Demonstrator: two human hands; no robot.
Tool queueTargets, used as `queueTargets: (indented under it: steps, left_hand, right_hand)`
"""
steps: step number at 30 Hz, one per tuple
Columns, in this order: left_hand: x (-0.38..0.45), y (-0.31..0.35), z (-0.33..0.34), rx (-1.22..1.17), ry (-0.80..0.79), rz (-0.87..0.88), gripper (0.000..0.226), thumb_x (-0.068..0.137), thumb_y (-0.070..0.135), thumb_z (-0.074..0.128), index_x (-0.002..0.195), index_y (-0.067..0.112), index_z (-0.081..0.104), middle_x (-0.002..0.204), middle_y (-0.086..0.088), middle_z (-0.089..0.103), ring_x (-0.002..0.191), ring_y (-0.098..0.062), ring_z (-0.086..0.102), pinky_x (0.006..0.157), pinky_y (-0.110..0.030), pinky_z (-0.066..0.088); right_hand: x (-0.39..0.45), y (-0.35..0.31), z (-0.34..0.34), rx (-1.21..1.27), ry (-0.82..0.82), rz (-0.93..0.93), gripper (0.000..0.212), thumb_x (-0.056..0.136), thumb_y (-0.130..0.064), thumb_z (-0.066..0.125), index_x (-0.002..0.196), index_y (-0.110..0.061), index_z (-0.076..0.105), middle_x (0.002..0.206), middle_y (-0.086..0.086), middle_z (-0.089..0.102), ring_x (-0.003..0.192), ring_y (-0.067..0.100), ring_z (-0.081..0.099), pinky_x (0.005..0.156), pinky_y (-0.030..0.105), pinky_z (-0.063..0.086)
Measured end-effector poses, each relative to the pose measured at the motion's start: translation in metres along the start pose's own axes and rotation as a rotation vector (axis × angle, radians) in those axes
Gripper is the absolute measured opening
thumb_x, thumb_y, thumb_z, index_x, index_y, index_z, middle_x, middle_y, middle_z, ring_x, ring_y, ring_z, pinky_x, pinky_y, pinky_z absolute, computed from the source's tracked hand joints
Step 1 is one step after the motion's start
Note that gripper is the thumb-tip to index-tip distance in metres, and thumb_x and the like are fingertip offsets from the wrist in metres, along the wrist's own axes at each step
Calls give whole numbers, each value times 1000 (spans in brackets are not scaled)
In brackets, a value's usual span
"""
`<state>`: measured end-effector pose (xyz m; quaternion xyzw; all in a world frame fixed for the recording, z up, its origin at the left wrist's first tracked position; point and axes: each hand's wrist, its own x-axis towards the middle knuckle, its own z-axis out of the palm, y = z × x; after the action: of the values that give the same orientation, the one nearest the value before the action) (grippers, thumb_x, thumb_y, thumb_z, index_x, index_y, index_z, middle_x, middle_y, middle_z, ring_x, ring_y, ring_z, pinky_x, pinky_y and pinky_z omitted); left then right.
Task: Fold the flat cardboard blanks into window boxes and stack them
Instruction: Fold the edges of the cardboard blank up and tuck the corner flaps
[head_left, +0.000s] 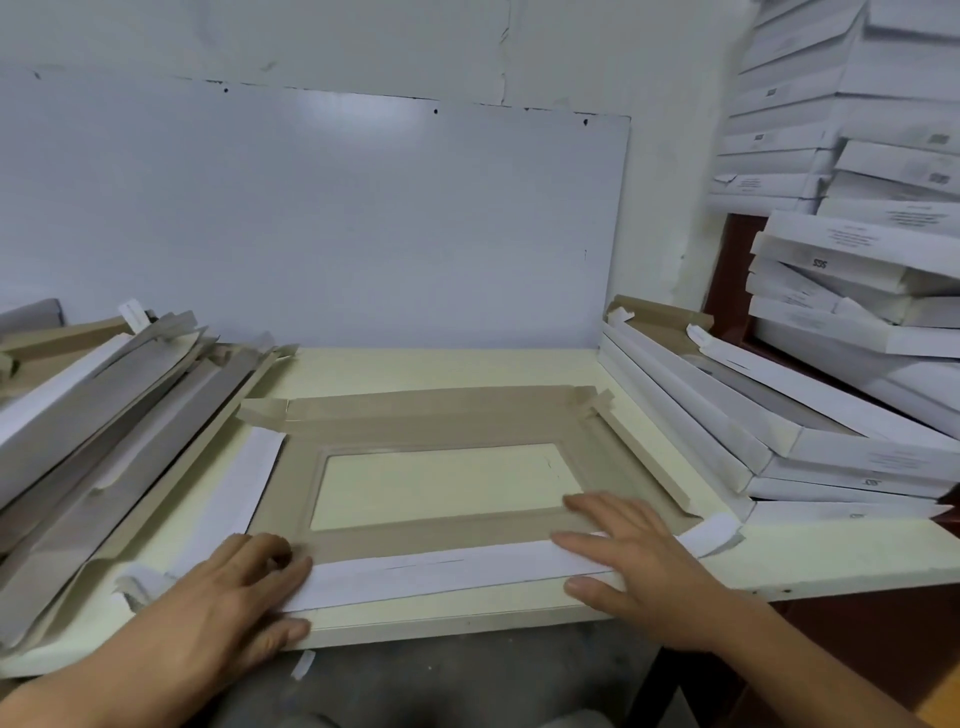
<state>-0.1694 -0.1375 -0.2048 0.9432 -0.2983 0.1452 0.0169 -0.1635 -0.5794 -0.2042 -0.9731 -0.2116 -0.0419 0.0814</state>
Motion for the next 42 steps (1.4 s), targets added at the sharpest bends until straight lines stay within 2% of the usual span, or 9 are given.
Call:
queueTargets:
  steps: [5,13,18,21,24,34,37,39,42]
  left_hand:
    - [4,-14,-5,-8,-16,61,32,99,60,35,115,41,54,102,23,37,90,3,42,69,-18,39]
    - [24,3,-20,-116,-14,-114,43,92,56,14,95,37,52,87,21,54,80,-4,55,70,-25,47]
    - [59,41,-1,7,-63,-96,56,87,41,6,116,31,52,102,13,46,95,-12,48,81,-27,38]
    - [74,72,16,-59,-186,-62,72,93,62,-1,152,28,20,152,14,23,140,-14,21,114,-32,20]
    - [78,79,22,-117,-348,-63,94,78,82,-10,153,26,-19,157,16,-27,144,-3,-27,120,-36,-12]
    - [34,1,-3,-22,-513,-206,104,57,92,-21,143,35,-32,151,22,-36,136,2,-37,119,-32,-18]
    - [28,-1,-4,-23,-489,-245,106,55,94,-22,144,36,-32,151,22,-35,135,2,-39,117,-37,-23]
    - [27,3,-5,8,-462,-260,108,54,93,-24,145,33,-32,151,20,-35,135,-1,-40,115,-41,-26]
    - [26,13,-11,74,-380,-293,107,57,89,-26,144,28,-33,152,16,-37,136,-8,-41,114,-47,-26]
  right_hand:
    - [7,-21,-6,29,71,-78,35,100,-50,45,131,-42,59,124,-20,50,115,1,41,98,26,34]
    - [37,-41,-13,1,15,62,46,101,-52,29,77,-21,52,83,-7,51,83,12,45,77,33,43]
    - [64,-76,3,31,-48,8,31,103,-37,25,116,-27,51,119,-4,47,111,19,38,99,39,32]
    - [75,-98,19,50,-163,-38,50,103,-51,17,152,-39,17,161,-9,16,147,12,7,119,51,3]
    - [77,-93,23,13,-231,-7,61,99,-64,7,154,-42,-8,164,-16,-11,150,9,-18,118,54,-15]
    - [20,29,-6,-63,-278,281,63,97,-67,7,151,-46,-17,161,-19,-21,146,7,-26,117,49,-21]
    - [8,38,-13,-11,-246,237,57,100,-62,16,153,-51,-5,162,-20,-7,148,6,-18,119,42,-15]
    - [4,35,-22,-23,-160,155,49,102,-57,27,149,-48,22,151,-19,18,145,6,5,118,34,5]
    - [10,22,-44,-167,-115,12,28,96,-60,41,114,-42,52,114,-20,43,110,3,39,93,26,34]
